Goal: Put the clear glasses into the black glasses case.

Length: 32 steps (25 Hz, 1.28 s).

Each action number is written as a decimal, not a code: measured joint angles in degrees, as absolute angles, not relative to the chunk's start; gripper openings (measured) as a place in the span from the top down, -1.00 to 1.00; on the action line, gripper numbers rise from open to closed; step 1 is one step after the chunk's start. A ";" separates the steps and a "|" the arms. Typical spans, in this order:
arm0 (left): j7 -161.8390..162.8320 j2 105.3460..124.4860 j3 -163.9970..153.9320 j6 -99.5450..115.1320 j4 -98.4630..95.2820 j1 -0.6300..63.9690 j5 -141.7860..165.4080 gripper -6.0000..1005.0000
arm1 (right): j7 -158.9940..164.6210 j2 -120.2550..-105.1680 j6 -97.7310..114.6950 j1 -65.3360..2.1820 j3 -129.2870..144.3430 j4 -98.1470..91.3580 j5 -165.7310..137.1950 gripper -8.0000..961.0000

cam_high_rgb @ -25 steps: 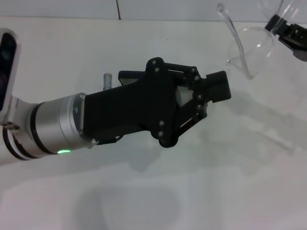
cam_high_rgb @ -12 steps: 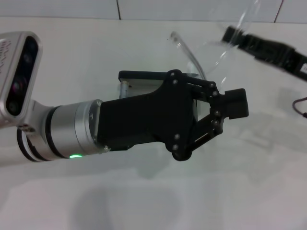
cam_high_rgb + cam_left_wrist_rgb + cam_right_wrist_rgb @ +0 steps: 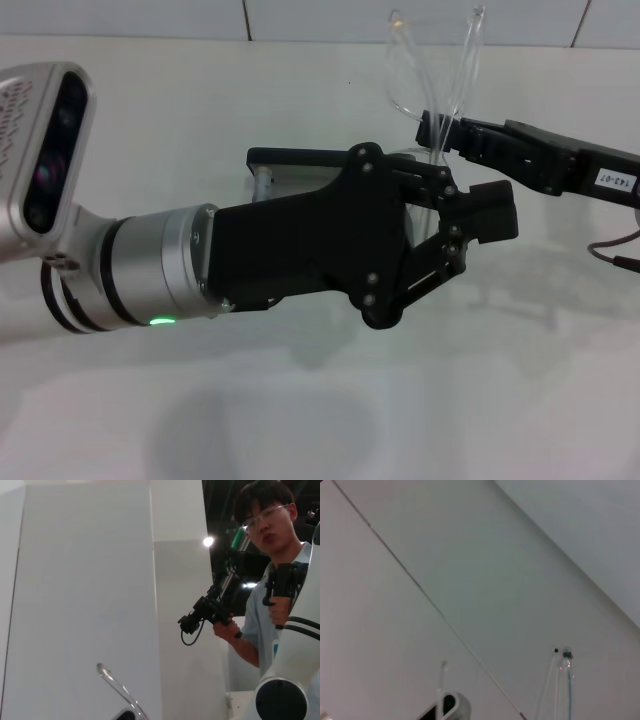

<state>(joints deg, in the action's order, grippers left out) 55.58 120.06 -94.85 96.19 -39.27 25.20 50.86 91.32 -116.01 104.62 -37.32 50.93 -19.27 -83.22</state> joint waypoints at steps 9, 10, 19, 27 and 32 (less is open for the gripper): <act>56.02 120.05 -94.61 95.60 -38.37 25.63 50.86 0.82 | 89.09 -116.02 107.60 -37.34 51.78 -19.97 -83.45 0.81; 56.33 120.05 -94.61 95.23 -38.37 25.66 50.86 0.82 | 88.90 -116.01 107.89 -37.34 51.92 -19.99 -83.42 0.81; 56.99 120.05 -94.87 94.06 -38.21 26.02 50.86 0.83 | 88.59 -116.02 108.28 -37.22 52.03 -20.13 -83.29 0.80; 57.03 120.03 -94.49 94.03 -37.08 26.46 50.61 0.83 | 88.10 -115.87 107.96 -36.84 51.89 -20.13 -83.14 0.80; 57.05 119.76 -94.15 95.90 -37.61 25.63 48.61 0.83 | 88.14 -115.39 105.42 -35.74 51.56 -21.55 -83.20 0.81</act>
